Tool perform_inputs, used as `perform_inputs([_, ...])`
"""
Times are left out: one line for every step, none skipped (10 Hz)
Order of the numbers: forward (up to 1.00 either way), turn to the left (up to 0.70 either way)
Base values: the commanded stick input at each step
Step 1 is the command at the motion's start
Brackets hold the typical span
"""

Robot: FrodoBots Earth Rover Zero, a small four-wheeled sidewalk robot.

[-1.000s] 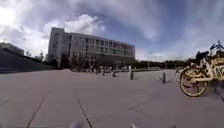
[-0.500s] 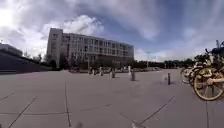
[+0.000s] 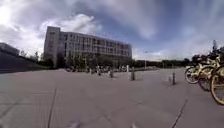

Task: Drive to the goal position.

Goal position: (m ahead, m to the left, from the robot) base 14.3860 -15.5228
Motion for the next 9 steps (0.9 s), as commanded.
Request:
perform_inputs([1.0,-0.3])
perform_inputs([1.0,-0.3])
perform_inputs([1.0,-0.3])
perform_inputs([1.0,-0.3])
perform_inputs([1.0,-0.31])
perform_inputs([1.0,-0.31])
perform_inputs([1.0,-0.31])
perform_inputs([1.0,-0.31])
perform_inputs([1.0,-0.31])
